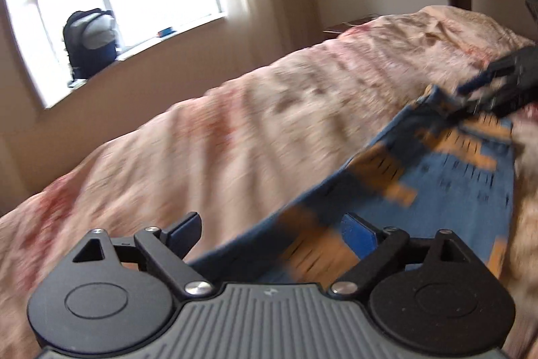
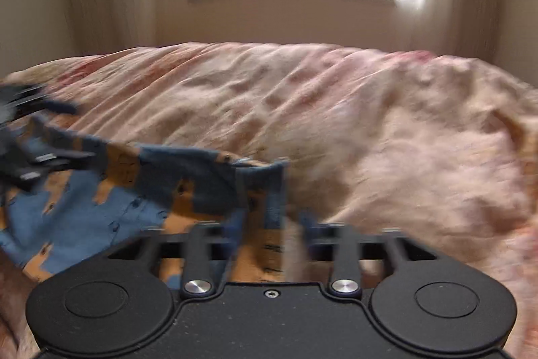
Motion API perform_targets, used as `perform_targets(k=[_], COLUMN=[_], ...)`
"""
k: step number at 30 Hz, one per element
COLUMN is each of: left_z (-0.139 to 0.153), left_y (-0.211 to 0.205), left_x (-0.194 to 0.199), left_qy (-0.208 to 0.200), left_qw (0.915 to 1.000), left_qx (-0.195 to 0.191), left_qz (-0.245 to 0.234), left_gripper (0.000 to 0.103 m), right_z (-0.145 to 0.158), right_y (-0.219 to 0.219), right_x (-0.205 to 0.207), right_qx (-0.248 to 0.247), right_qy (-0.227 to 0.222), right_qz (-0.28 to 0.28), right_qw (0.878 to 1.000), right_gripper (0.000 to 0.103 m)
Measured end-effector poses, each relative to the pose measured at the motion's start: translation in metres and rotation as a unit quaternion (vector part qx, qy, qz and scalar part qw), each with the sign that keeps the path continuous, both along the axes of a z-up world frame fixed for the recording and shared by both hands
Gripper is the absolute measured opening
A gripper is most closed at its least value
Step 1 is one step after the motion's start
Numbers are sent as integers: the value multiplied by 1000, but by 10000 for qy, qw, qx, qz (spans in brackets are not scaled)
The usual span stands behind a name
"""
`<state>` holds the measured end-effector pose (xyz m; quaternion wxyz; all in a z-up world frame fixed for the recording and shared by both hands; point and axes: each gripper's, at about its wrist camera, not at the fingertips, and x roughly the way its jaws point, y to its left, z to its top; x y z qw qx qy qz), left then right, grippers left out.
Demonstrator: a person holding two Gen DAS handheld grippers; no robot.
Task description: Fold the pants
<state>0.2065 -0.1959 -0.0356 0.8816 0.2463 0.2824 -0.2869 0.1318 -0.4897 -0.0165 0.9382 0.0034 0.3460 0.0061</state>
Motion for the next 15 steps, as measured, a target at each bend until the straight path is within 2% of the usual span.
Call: perform_targets(k=[3,6,10,12,15], left_z=[4,10,29,38,43], left_y=[64,128,198,227,266], left_x=[-20,-31,-38,-35,-20], left_qy=[-343,-249,-381,-424,-264], left_qw=[9976,9908,9711,9638,9596], left_qx=[282,343,248,135,109], left_qz=[536,1285,2344,2627,2798], left_gripper=[99,99,99,99,99], right_z=[20,31,31,29,26], right_y=[18,60,138,178,234], right_x=[-7,-2,23,40,67], right_qx=[-386,-589,-720,-660,-570], right_qy=[-315,-420,-304,-257,-237], right_qz=[56,632,1646,2092,2651], right_qw=[9987,9954,9833,9753,9622], right_gripper=[77,83,84,84,82])
